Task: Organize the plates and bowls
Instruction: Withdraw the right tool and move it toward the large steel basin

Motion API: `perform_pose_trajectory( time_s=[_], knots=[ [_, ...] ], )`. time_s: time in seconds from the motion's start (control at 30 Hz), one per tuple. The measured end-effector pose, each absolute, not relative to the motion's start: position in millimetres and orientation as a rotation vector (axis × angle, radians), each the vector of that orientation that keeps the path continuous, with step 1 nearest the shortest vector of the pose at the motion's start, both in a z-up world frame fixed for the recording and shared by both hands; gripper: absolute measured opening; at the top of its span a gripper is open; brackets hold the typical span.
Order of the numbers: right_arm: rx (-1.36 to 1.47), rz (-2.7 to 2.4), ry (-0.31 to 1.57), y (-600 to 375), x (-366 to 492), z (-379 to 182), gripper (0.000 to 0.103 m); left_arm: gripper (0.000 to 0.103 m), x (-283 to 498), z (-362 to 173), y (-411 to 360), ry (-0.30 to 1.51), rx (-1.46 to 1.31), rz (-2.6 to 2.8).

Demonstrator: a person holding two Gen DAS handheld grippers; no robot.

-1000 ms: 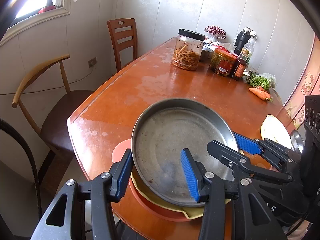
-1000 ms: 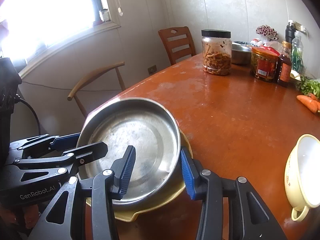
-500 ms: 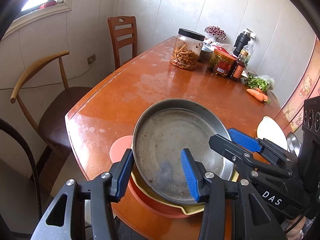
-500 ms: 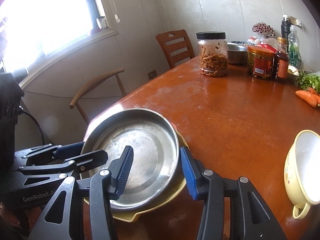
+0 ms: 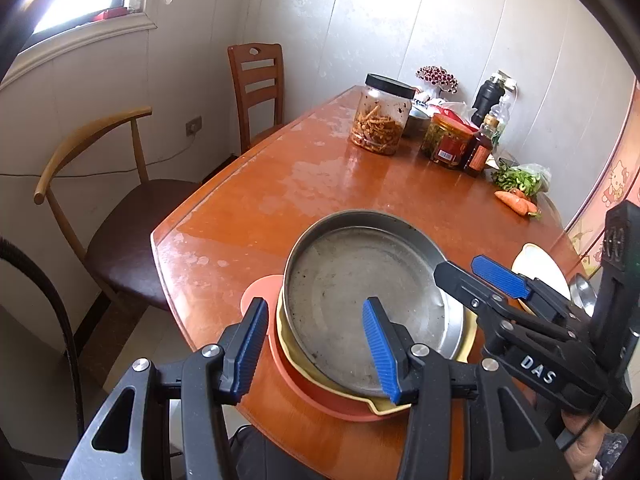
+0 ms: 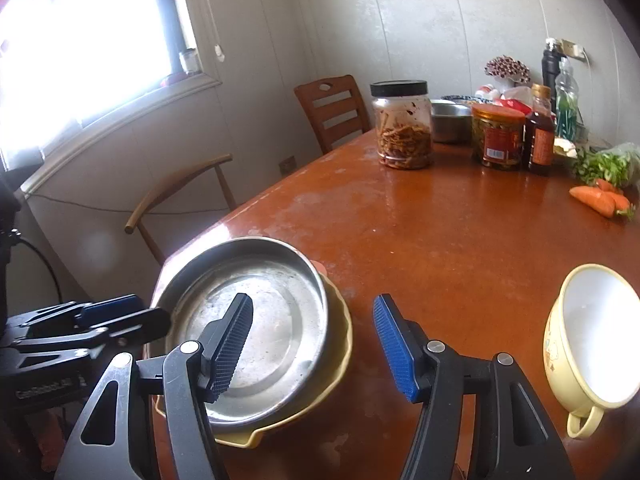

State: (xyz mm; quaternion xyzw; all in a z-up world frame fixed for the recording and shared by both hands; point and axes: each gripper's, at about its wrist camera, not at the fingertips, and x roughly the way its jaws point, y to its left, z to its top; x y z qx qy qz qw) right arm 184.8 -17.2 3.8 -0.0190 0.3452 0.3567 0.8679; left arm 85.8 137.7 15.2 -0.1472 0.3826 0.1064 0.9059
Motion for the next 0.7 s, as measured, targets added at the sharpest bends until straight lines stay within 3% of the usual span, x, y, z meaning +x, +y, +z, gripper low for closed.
perform_pose_trajectory(
  time_s=[0.7],
  knots=[
    [-0.07, 0.595, 0.575, -60.0, 128.1, 55.7, 0.073, 0.054, 61.5, 32.6, 93.0, 0.764, -0.228, 0.18]
  ],
)
